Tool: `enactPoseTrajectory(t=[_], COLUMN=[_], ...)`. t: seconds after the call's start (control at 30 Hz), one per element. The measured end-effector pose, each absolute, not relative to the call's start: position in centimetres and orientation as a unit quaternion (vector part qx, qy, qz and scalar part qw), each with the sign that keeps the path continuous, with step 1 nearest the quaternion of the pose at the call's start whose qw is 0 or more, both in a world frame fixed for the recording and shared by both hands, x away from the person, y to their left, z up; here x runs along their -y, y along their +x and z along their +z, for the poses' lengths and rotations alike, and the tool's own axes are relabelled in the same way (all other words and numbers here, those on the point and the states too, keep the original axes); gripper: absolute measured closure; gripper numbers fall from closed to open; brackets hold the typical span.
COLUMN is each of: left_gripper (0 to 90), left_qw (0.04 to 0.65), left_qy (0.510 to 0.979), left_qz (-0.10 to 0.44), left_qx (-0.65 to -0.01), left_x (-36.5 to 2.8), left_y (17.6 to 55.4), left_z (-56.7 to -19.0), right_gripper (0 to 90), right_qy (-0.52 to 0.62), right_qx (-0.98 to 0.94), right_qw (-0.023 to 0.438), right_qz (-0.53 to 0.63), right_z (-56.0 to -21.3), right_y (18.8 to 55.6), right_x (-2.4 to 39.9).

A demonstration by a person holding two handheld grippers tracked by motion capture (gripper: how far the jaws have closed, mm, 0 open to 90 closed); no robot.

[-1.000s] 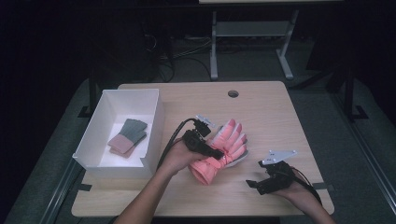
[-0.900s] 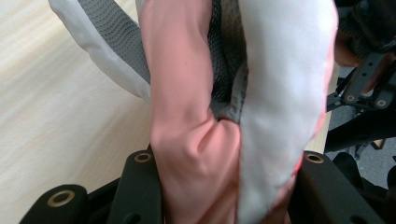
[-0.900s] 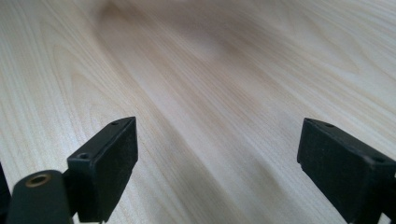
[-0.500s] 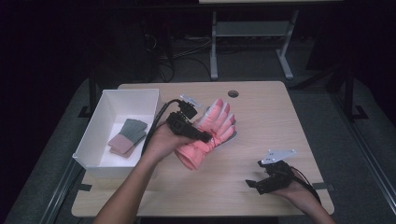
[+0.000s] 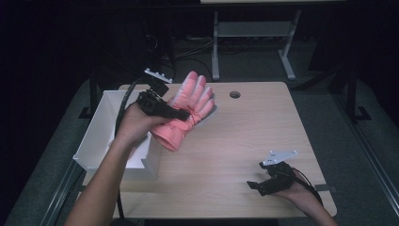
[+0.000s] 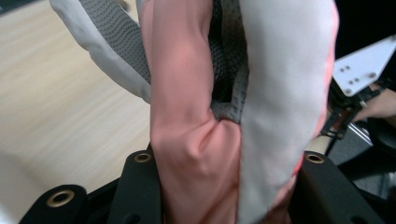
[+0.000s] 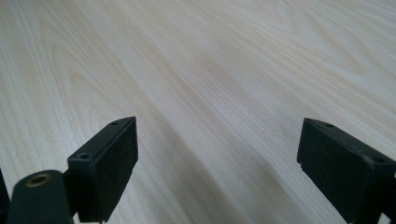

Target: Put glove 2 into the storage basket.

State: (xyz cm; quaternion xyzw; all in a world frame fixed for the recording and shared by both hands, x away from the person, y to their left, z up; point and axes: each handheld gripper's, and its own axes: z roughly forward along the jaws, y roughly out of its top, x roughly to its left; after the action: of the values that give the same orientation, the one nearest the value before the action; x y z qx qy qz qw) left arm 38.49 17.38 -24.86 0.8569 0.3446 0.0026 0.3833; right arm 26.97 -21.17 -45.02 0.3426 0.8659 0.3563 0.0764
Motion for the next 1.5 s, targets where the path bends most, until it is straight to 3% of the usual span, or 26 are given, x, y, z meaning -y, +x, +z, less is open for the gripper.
enactPoseTrajectory(t=[0.37, 0.8, 1.1, 1.5], left_gripper=[59.2, 59.2, 59.2, 58.8], left_qw=[0.405, 0.371, 0.337, 0.304], left_qy=[0.812, 0.767, 0.756, 0.762], left_qz=[0.039, 0.059, 0.052, 0.023], left_qx=[-0.419, -0.520, -0.558, -0.571], left_x=[-24.4, -30.3, -32.0, -30.9], left_y=[39.1, 39.7, 40.7, 41.8], left_z=[-23.7, -28.1, -32.5, -37.6], right_gripper=[12.1, 12.4, 12.6, 12.6], right_qy=[0.342, 0.339, 0.331, 0.331], right_qx=[-0.865, -0.857, -0.862, -0.862], right_qw=[0.076, 0.071, 0.067, 0.067], right_qz=[0.359, 0.383, 0.378, 0.378], right_z=[-45.0, -44.6, -44.9, -44.9], right_y=[27.1, 28.6, 28.7, 28.5], right_x=[21.1, 21.6, 21.3, 21.5])
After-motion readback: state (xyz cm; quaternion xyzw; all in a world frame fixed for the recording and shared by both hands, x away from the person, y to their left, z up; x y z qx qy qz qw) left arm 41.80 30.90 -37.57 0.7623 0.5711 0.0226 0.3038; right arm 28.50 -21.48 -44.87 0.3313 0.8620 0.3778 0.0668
